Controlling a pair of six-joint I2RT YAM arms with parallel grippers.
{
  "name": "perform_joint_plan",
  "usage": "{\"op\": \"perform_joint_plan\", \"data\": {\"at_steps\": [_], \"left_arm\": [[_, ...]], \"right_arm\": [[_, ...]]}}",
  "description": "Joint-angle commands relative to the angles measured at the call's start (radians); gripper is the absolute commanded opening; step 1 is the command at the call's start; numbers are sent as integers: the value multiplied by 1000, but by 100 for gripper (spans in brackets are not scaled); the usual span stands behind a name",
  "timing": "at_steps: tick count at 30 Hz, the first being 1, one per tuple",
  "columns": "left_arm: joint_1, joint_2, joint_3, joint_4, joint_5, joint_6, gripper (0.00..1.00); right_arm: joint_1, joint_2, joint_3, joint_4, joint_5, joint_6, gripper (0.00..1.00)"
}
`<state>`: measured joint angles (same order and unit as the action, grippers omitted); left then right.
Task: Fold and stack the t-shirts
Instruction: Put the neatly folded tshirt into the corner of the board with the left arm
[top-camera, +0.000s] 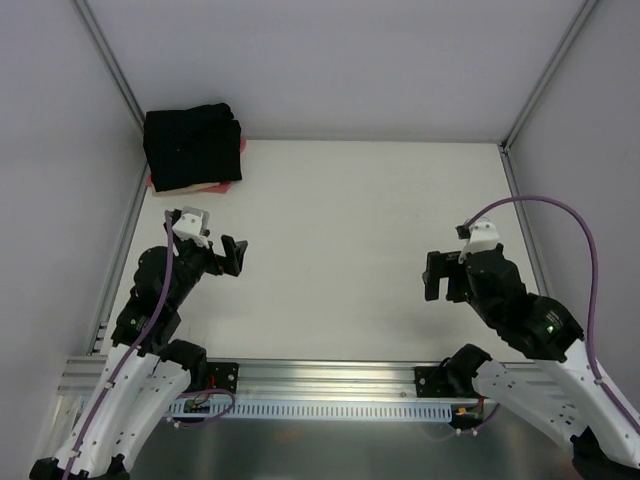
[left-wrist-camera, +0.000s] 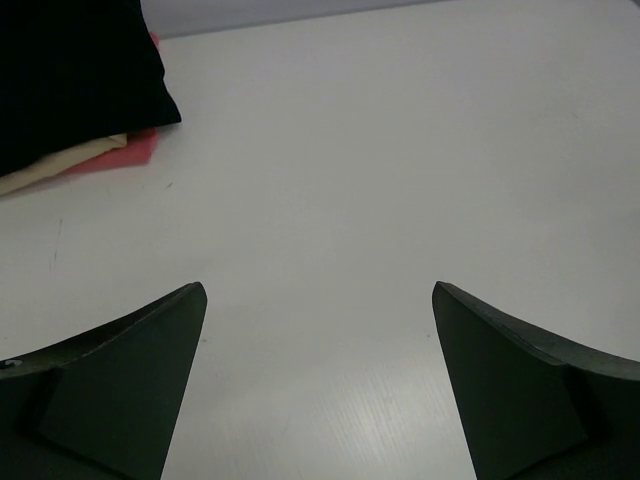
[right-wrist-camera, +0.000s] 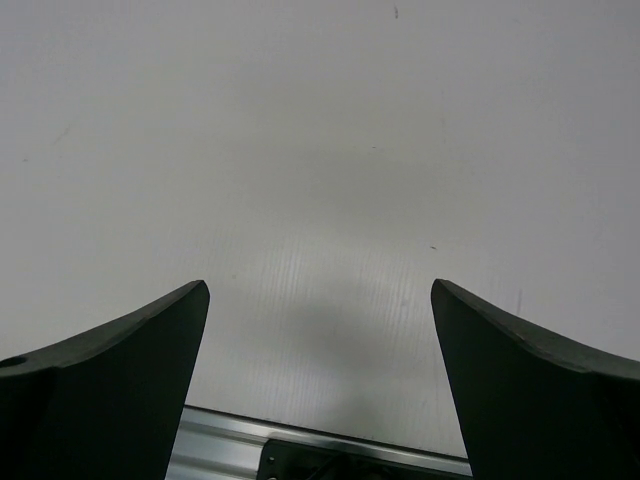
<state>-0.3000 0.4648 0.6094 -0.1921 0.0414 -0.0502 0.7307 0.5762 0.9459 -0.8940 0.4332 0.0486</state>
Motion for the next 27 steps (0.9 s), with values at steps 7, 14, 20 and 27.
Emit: {"op": "perform_joint_plan", "data": {"at_steps": [7, 14, 20, 27], "left_arm": [[4, 95, 58, 8, 14, 55, 99], [4, 23, 21, 39, 17, 24, 99], [4, 18, 20, 52, -4, 18, 99], [4, -25, -2, 69, -109, 10, 99]], "right_arm": [[4, -4, -9, 35, 252, -62, 99], [4, -87, -32, 33, 312, -52, 100], [4, -46, -30, 29, 306, -52, 100], [4, -44, -29, 26, 299, -52, 99]]}}
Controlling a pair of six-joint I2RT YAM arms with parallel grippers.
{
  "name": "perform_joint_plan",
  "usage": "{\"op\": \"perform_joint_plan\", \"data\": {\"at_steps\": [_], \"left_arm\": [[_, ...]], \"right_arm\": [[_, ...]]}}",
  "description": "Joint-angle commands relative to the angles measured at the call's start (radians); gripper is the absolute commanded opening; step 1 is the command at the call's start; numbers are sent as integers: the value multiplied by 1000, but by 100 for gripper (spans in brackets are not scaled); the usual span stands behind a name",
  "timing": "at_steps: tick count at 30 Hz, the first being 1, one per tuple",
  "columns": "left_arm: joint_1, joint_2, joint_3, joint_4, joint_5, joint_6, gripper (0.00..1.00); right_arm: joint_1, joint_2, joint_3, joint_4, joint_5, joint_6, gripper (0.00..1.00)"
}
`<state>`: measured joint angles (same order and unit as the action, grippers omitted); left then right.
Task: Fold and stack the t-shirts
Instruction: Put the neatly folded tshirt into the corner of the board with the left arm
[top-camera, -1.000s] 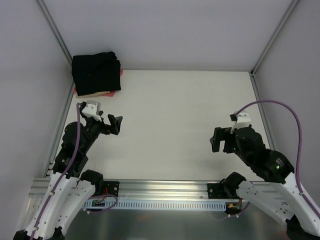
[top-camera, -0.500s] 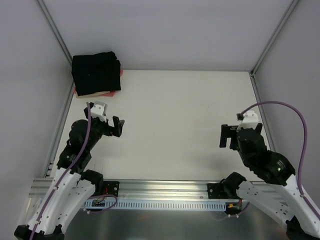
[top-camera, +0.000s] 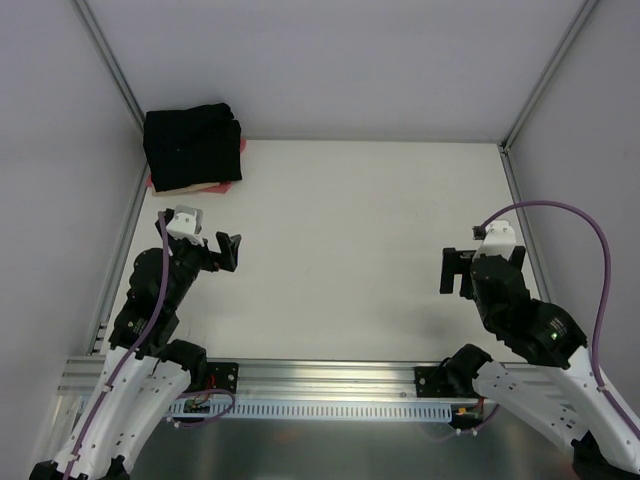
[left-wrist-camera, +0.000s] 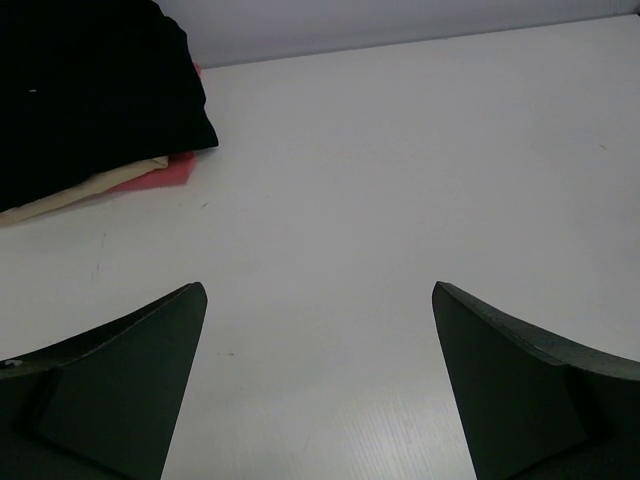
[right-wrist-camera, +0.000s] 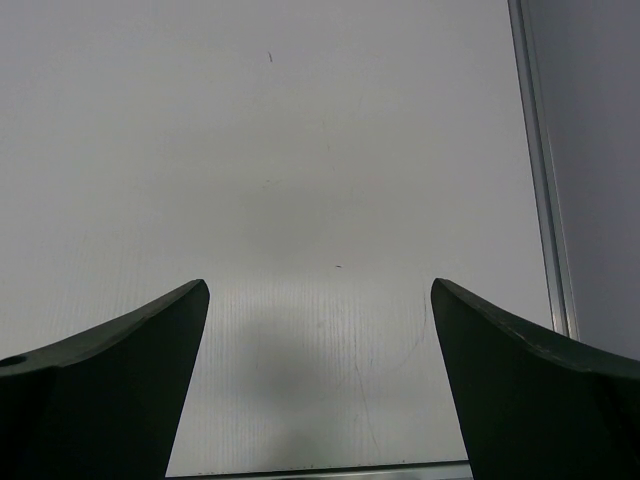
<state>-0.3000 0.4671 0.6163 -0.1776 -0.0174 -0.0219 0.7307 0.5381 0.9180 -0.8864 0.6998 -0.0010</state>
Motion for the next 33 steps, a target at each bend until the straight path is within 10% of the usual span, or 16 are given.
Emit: {"op": "perform_joint_plan", "data": {"at_steps": [1, 33], "left_arm": [[4, -28, -12, 56, -50, -19, 99], [5, 2, -1, 41, -49, -12, 99]], "right_arm": [[6, -7, -2, 20, 29, -2, 99], [4, -15, -5, 17, 30, 24, 100]]}}
